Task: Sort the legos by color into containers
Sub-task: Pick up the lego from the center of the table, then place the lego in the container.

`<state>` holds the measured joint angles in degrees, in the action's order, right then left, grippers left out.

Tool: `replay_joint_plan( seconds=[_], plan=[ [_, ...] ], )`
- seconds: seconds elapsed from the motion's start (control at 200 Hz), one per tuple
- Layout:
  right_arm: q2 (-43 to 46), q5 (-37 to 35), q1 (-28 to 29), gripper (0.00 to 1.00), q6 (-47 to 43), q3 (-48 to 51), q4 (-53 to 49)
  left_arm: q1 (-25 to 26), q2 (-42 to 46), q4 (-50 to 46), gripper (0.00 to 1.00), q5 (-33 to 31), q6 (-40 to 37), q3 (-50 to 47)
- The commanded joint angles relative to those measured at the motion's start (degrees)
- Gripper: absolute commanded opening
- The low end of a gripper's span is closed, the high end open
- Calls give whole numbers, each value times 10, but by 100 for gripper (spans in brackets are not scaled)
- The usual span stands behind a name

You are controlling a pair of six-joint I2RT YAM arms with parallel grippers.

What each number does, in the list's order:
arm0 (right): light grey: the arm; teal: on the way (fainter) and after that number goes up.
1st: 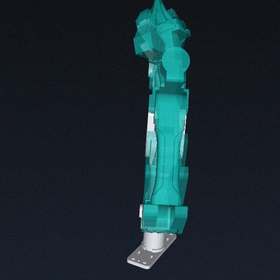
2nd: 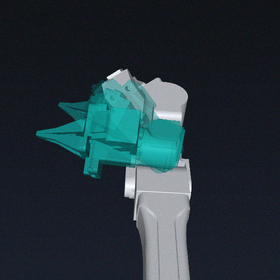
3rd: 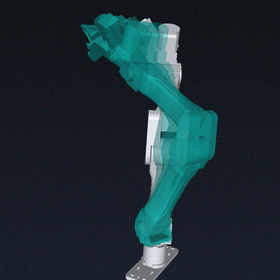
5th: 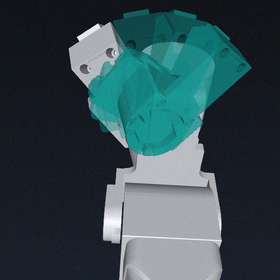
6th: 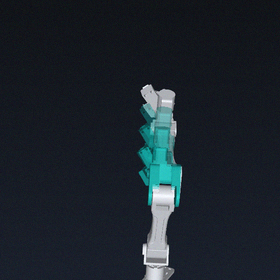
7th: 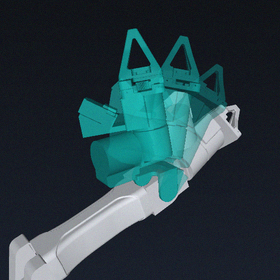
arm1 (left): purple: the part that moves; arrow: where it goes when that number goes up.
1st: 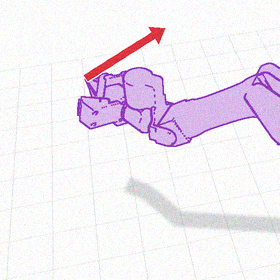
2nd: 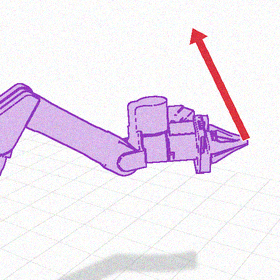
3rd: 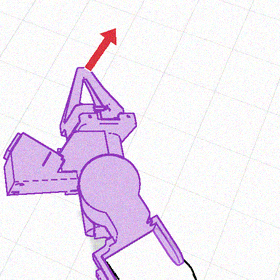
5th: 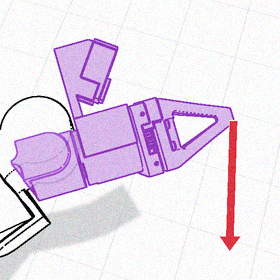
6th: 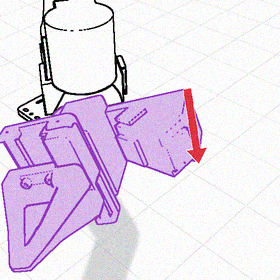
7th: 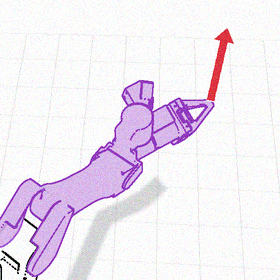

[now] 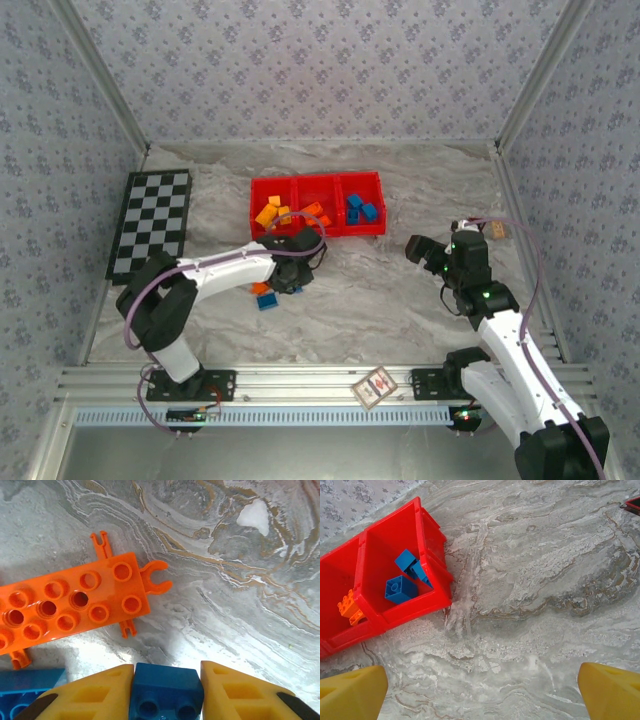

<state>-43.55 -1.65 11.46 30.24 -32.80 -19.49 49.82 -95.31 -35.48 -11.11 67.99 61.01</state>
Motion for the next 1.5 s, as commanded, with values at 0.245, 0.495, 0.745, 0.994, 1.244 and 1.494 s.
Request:
replay_joint_plan(
  seconds=[0.245, 0.495, 0.745, 0.994, 1.244, 1.494],
  plan=[
    [5, 3, -6, 100, 7, 7, -11, 10, 35, 6, 36, -26, -40, 48],
    [17, 2, -9, 100, -14, -4, -31, -4, -68, -31, 36, -48, -149, 252],
    [61, -26, -11, 100, -25, -23, -76, -39, -207, 17, 36, -39, -259, 441],
    [116, -57, -11, 100, -25, -37, -140, -55, -360, 26, 36, -14, -330, 657],
    [149, -70, -12, 100, -27, -46, -189, -62, -486, 2, 36, 9, -347, 813],
    [162, -69, -12, 100, -30, -45, -205, -70, -531, 6, 49, 24, -337, 860]
  ],
)
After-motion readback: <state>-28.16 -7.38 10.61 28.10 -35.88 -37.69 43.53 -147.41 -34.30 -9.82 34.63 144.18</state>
